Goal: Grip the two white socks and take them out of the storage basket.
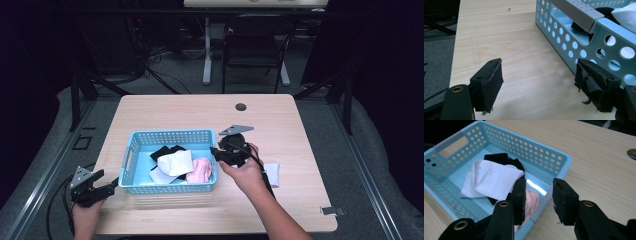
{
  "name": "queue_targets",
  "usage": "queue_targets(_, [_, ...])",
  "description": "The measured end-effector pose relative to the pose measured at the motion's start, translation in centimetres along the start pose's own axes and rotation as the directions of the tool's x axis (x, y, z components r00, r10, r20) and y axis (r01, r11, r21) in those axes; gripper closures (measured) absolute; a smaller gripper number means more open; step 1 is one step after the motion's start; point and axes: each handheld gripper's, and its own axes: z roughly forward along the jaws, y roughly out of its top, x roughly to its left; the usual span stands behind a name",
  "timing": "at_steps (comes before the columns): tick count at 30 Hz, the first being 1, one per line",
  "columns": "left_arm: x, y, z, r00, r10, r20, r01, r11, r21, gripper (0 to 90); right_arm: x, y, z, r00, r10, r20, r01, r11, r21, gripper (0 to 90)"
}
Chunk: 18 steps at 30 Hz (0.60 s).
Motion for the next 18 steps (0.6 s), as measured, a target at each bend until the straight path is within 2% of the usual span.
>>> queue_targets(6, [0.0,0.0,0.0,1.0,-0.001,0.002,0.001,1.0,-0.003,22.2,1.9,2.1,2.6,0.9981,0.006,-0.062,-0.001,0.996,0.085,64.5])
queue_targets(11, [0.1,0.0,0.0,1.0,-0.001,0.002,0.001,1.0,-0.005,22.2,2.5,3.3,4.9,0.9956,0.023,-0.091,-0.008,0.986,0.166,64.4])
queue_targets(14, [0.1,0.0,0.0,1.0,-0.001,0.003,0.001,1.0,-0.005,22.2,2.6,3.6,6.2,0.9901,0.078,-0.117,-0.051,0.975,0.214,65.0])
queue_targets(15, [0.1,0.0,0.0,1.0,-0.001,0.003,0.001,1.0,-0.005,22.2,2.6,3.7,6.7,0.9881,0.092,-0.123,-0.06,0.969,0.24,65.0])
queue_targets(16, [0.1,0.0,0.0,1.0,0.0,0.002,0.0,1.0,-0.003,22.2,2.7,3.6,7.8,0.9864,0.112,-0.12,-0.073,0.954,0.292,64.9])
queue_targets(17, [0.0,0.0,0.0,1.0,0.0,0.002,0.0,1.0,-0.002,22.2,2.7,3.6,7.8,0.9864,0.112,-0.12,-0.073,0.954,0.292,64.9])
queue_targets(18, [0.0,0.0,0.0,1.0,0.001,0.003,-0.001,1.0,-0.002,22.2,2.7,3.5,8.3,0.9856,0.115,-0.124,-0.068,0.941,0.331,64.8])
